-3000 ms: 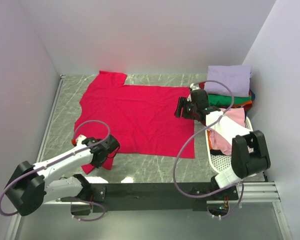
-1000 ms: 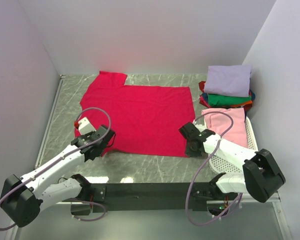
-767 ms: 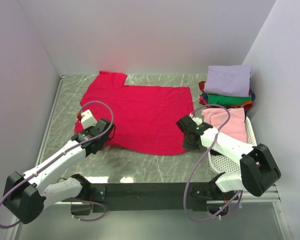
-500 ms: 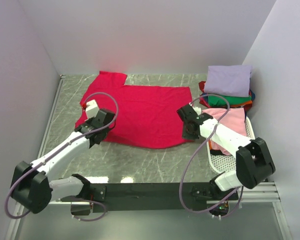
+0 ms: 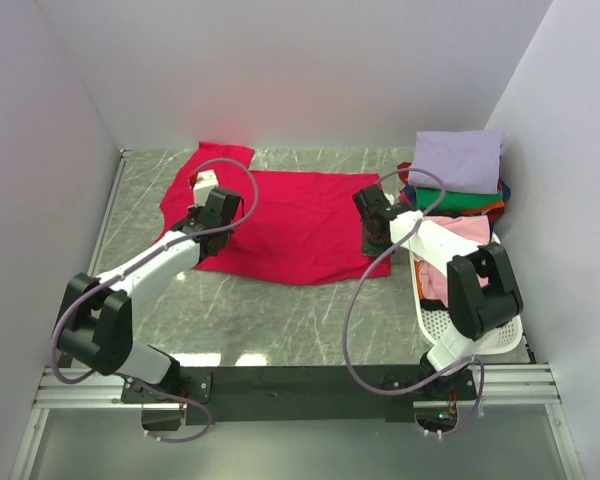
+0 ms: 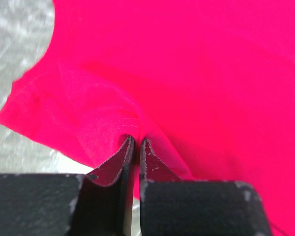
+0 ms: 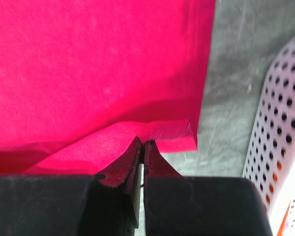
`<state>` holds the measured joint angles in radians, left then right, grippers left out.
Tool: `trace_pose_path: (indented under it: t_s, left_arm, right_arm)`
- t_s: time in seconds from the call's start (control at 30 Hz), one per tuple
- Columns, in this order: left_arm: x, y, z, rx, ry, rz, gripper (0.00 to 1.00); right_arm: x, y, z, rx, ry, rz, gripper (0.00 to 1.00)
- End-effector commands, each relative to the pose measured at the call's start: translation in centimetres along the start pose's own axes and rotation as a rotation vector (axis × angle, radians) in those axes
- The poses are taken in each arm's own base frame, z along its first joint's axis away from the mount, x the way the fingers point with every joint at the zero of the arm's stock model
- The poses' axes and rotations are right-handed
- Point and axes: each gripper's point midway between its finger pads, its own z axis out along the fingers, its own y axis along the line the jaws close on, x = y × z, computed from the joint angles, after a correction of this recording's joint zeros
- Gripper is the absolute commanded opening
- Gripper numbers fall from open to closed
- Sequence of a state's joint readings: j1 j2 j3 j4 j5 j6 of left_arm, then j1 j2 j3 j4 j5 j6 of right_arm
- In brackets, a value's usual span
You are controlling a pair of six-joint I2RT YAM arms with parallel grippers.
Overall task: Fold and stack the t-shirts
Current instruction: Fold the tshirt
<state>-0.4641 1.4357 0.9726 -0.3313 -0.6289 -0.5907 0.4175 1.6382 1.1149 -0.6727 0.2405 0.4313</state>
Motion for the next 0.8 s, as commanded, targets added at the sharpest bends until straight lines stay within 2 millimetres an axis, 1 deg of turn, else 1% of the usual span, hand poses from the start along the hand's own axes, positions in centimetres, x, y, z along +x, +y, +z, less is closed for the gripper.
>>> trace_pose_path:
  t_s: [0.0,0.03,0.07,0.1,0.17,0.2,0.23,0.3,0.33,0.37,0.53,0.57,0.6,0.63,0.7,0.73,0.77]
  left_arm:
    - [-4.3,-1.0,0.3,-0.005,-0.110,-0.006,0.01]
    - [-4.9,-1.2,0.4,-0.009,-0.120,-0.004,0.01]
    - [-5.1,-1.1,0.7,-0.021,-0.124,-0.002,0.01]
    - [-5.0,-1.2,1.1,-0.031,-0.117,0.008,0.01]
    - [-5.5,-1.4,1.5,-0.044,-0.122,0.018,0.01]
    - [-5.3,-1.2,2.0,-0.070,-0.116,0.031,0.01]
    - [-5.7,-1.3,2.1,-0.076,-0.120,0.031,0.01]
    - [-5.6,-1.0,2.6,-0.107,-0.116,0.044,0.00]
    - [-5.9,-0.9,2.6,-0.118,-0.125,0.043,0.00]
    - [-6.0,-0.8,2.8,-0.125,-0.124,0.043,0.01]
    - [-5.5,-1.1,3.9,-0.140,-0.112,0.060,0.01]
    - [-5.6,-1.0,4.0,-0.150,-0.114,0.060,0.01]
    - [-5.3,-0.9,4.3,-0.163,-0.109,0.066,0.01]
    - [-5.6,-0.7,4.4,-0.182,-0.121,0.064,0.01]
    - [-5.6,-0.4,4.7,-0.203,-0.123,0.059,0.01]
    - [-5.6,-0.3,4.9,-0.208,-0.122,0.055,0.01]
    - [-5.7,-0.2,5.0,-0.211,-0.122,0.048,0.01]
  right_arm:
    - [-2.8,0.6,-0.1,-0.030,-0.053,-0.020,0.00]
    - [-3.2,0.7,-0.1,-0.031,-0.056,-0.018,0.00]
    - [-3.3,0.6,0.1,-0.028,-0.053,-0.017,0.00]
    - [-3.4,0.5,0.2,-0.031,-0.052,-0.015,0.00]
    - [-3.9,0.3,0.3,-0.029,-0.055,-0.012,0.00]
    - [-4.1,0.2,0.4,-0.029,-0.057,-0.008,0.00]
    - [-4.5,0.0,0.3,-0.029,-0.065,-0.002,0.00]
    - [-4.9,0.0,0.4,-0.029,-0.069,-0.002,0.00]
    - [-5.3,-0.2,0.4,-0.028,-0.075,0.005,0.00]
    - [-5.2,-0.3,0.6,-0.023,-0.067,0.001,0.00]
    - [-6.5,-0.4,1.0,-0.016,-0.073,0.001,0.00]
    - [-6.5,-0.5,1.5,-0.010,-0.062,0.000,0.00]
    - [-6.6,-0.6,1.7,-0.004,-0.059,-0.002,0.00]
    - [-7.0,-0.6,1.6,-0.003,-0.064,-0.001,0.00]
    - [-7.0,-0.7,2.1,0.007,-0.050,-0.005,0.00]
    - [-7.3,-0.7,2.1,0.005,-0.056,-0.002,0.00]
    - [-7.2,-0.7,2.4,0.010,-0.045,-0.007,0.00]
